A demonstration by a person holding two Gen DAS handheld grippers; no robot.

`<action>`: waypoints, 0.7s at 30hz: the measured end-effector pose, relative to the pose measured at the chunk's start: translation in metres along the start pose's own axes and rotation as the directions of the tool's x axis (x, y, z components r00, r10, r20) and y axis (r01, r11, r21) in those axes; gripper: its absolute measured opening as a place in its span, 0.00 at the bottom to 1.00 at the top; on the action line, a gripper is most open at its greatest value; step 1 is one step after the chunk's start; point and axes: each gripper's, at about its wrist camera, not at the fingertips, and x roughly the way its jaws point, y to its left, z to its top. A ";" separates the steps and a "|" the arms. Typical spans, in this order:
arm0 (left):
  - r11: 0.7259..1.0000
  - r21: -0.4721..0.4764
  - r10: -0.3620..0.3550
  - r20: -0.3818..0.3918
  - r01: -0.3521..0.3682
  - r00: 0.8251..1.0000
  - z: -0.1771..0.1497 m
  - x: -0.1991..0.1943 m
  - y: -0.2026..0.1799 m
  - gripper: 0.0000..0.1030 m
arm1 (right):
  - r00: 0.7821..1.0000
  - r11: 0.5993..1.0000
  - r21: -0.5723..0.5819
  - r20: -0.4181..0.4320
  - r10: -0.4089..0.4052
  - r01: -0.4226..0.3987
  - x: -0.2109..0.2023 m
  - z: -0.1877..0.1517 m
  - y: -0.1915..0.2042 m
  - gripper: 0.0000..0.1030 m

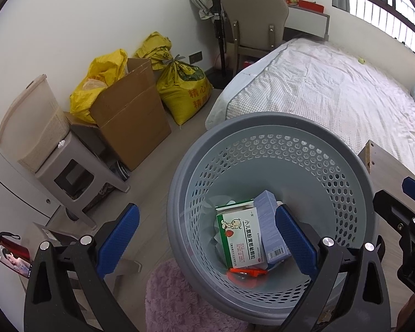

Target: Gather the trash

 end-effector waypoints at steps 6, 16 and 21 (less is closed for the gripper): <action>1.000 -0.006 0.008 -0.003 -0.008 1.000 -0.001 0.002 0.001 0.94 | 1.000 1.000 0.000 -0.002 0.001 -0.001 0.001 0.000 0.000 0.69; 1.000 -0.001 0.020 0.003 -0.020 1.000 0.000 0.000 -0.001 0.94 | 1.000 1.000 0.000 -0.003 0.001 -0.001 0.002 0.000 0.002 0.69; 1.000 -0.002 0.024 0.002 -0.024 1.000 0.002 0.000 0.000 0.94 | 1.000 1.000 -0.001 -0.003 0.002 -0.002 0.002 0.000 0.004 0.69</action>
